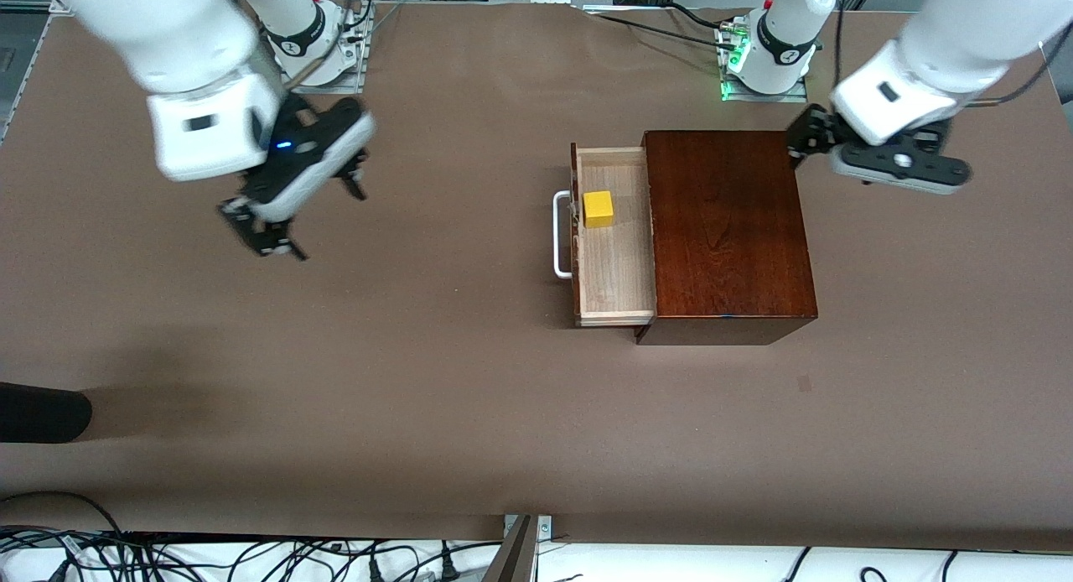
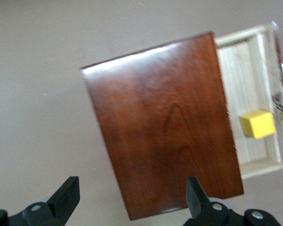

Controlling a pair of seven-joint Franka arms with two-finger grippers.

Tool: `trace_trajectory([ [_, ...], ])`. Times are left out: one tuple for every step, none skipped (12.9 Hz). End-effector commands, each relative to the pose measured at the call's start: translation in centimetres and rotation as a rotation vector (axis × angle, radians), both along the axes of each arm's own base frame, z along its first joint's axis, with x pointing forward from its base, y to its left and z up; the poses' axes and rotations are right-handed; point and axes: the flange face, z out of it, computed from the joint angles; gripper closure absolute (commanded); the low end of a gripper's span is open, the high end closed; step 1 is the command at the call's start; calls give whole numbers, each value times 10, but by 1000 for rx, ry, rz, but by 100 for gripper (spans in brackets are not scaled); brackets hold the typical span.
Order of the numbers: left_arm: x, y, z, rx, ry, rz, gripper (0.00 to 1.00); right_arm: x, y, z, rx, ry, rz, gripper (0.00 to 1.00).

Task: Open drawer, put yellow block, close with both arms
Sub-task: 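Withdraw the right gripper while the left gripper reaches the drawer front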

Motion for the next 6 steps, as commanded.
trace_trajectory([
  [-6,-57,-23,-20,71,-123,0,-10,-53,-5,60,49,-89,0],
  [-12,-84,-37,-22,95,-176,0,-8,-75,-7,73,63,-126,0],
  [-20,-112,-50,-25,120,-214,0,-9,-94,-15,88,87,-160,0],
  [-25,-136,-52,-45,129,-257,0,-10,-118,-21,102,106,-224,0],
  [-27,-158,-62,-61,153,-298,0,-10,-133,-31,92,118,-245,0],
  [-29,-177,-68,-79,168,-332,0,-6,-145,-40,84,125,-266,0],
])
